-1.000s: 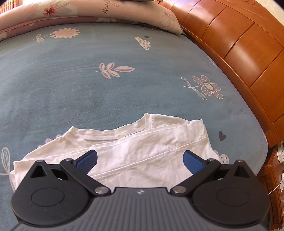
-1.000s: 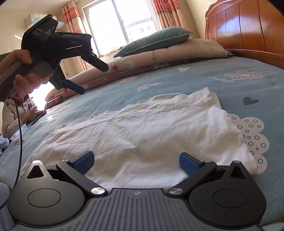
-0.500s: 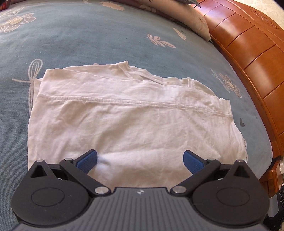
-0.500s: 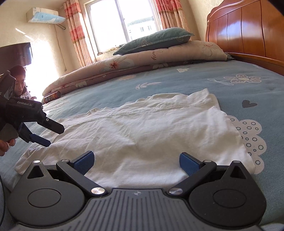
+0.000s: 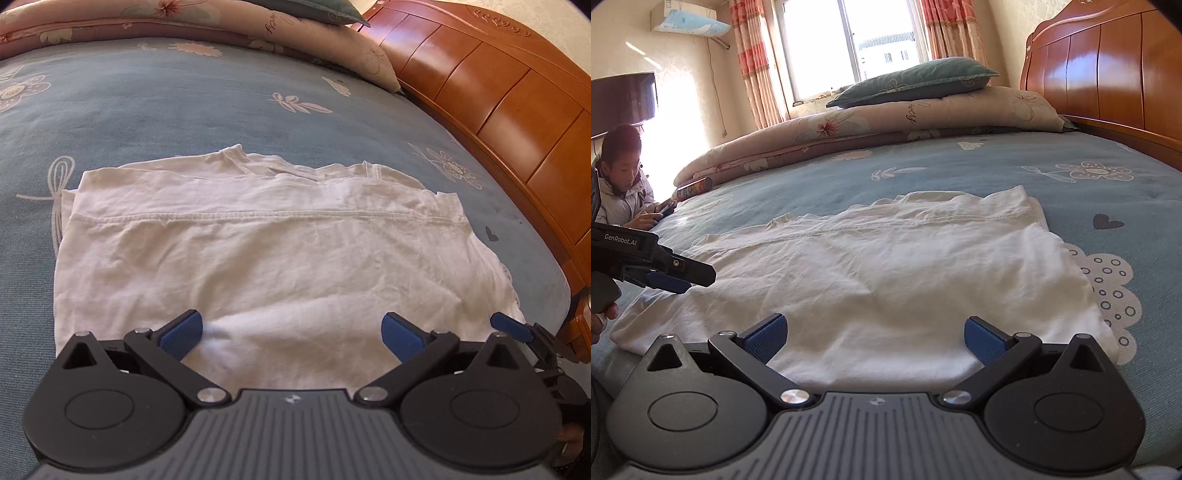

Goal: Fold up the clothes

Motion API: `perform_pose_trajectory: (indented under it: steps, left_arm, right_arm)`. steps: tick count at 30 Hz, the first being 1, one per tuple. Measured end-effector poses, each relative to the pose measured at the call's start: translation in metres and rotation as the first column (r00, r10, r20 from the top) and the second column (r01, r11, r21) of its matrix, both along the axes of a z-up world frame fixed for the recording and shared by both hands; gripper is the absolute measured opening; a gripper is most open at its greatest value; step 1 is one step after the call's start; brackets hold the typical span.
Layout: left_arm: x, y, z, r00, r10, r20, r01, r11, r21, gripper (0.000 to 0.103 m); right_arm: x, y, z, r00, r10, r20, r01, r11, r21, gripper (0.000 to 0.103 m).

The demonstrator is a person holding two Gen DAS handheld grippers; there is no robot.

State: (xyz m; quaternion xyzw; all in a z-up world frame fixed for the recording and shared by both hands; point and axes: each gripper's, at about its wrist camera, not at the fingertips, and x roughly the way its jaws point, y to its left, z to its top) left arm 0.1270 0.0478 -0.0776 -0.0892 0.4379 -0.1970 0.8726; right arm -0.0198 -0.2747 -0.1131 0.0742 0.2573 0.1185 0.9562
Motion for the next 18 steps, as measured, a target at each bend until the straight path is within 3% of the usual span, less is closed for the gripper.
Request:
perform_pose_trajectory:
  steps: [4,10,15,18]
  left_arm:
    - [0.006,0.026,0.021,0.995,0.078,-0.059,-0.082,0.994,-0.073,0.102]
    - [-0.008,0.074,0.053,0.984,0.172,-0.049,-0.176,0.979,-0.099,0.102]
    - [-0.02,0.094,0.038,0.971,0.211,-0.111,-0.225,0.964,-0.139,0.102]
    - [-0.027,0.106,0.029,0.961,0.233,-0.149,-0.256,0.953,-0.161,0.102]
  right_arm:
    - [0.0,0.002,0.0,1.0,0.0,-0.001,0.0,1.0,-0.017,0.103]
    - [0.0,0.012,-0.001,1.0,0.001,-0.004,-0.001,0.996,-0.088,0.103]
    - [0.001,0.019,0.006,1.0,0.001,-0.013,-0.003,0.991,-0.134,0.103]
    - [-0.002,0.034,0.025,0.999,0.038,0.028,-0.033,0.987,-0.16,0.103]
